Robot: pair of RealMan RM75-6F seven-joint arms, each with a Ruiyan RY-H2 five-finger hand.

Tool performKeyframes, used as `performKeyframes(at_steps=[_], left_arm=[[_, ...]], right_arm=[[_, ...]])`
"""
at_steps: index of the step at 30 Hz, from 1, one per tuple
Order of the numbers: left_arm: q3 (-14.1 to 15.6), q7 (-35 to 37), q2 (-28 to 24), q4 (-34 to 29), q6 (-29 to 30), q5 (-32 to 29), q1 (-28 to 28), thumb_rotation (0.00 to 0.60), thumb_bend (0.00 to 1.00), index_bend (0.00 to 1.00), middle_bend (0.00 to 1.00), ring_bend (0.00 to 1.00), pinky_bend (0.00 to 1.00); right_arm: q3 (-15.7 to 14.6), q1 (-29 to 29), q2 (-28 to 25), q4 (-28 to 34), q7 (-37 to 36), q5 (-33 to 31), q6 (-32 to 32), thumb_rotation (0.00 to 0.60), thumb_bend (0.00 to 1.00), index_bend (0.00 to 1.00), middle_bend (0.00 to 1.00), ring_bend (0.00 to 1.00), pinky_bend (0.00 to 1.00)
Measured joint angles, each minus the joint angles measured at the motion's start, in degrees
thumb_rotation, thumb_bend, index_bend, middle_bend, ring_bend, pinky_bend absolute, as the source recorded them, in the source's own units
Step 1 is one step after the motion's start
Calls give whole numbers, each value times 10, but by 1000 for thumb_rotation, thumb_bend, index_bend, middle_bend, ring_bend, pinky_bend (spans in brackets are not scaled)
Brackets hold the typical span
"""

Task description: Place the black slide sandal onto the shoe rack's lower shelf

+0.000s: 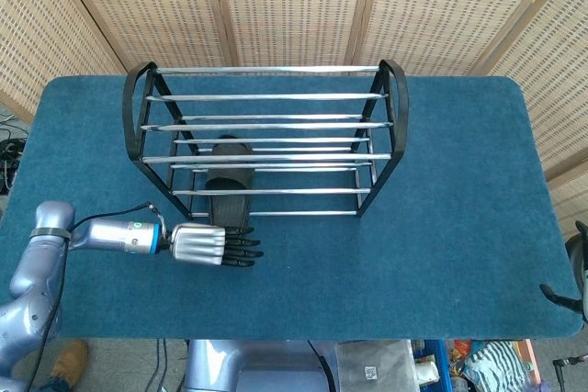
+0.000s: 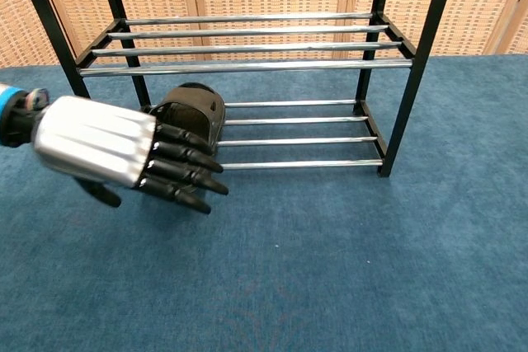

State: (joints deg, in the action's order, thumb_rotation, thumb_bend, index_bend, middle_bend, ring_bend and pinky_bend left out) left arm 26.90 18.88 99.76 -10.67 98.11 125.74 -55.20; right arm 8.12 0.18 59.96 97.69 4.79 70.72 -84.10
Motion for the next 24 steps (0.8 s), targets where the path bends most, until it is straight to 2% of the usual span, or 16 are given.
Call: performKeyframes(at_steps=[4, 8, 10, 12, 15, 17, 20, 24], left_arm=[[6, -11, -22, -28, 69, 0, 40, 600, 66, 66, 0, 0, 174], [0, -15, -46, -64, 103, -19, 93, 600, 66, 120, 0, 0, 178], [-5, -11, -61, -86, 114, -34, 121, 600, 67, 123, 0, 0, 157], [-11, -3, -78, -111, 116, -54, 150, 600, 67, 123, 0, 0, 80], [-20, -1, -106, -156, 91, -88, 184, 600, 67, 109, 0, 0, 5], [-24, -6, -128, -199, 66, -108, 197, 600, 66, 38, 0, 0, 0], [-28, -22, -175, -298, 16, -144, 214, 600, 66, 0, 0, 0, 0], [-33, -65, -257, -483, -63, -215, 231, 600, 66, 0, 0, 0, 0]], right_arm=[[-5, -3, -4, 5, -7, 15, -5, 600, 0, 0, 0, 0, 0], [-11, -7, -8, 10, -14, 31, -10, 600, 0, 0, 0, 0, 0], [-14, -9, -11, 13, -17, 39, -13, 600, 0, 0, 0, 0, 0], [-17, -11, -13, 16, -21, 46, -16, 600, 0, 0, 0, 0, 0], [-21, -14, -17, 19, -28, 59, -21, 600, 0, 0, 0, 0, 0], [-24, -16, -20, 21, -35, 66, -23, 600, 0, 0, 0, 0, 0], [-28, -18, -24, 24, -44, 77, -26, 600, 0, 0, 0, 0, 0], [-32, -21, -30, 27, -54, 91, -31, 600, 0, 0, 0, 0, 0]])
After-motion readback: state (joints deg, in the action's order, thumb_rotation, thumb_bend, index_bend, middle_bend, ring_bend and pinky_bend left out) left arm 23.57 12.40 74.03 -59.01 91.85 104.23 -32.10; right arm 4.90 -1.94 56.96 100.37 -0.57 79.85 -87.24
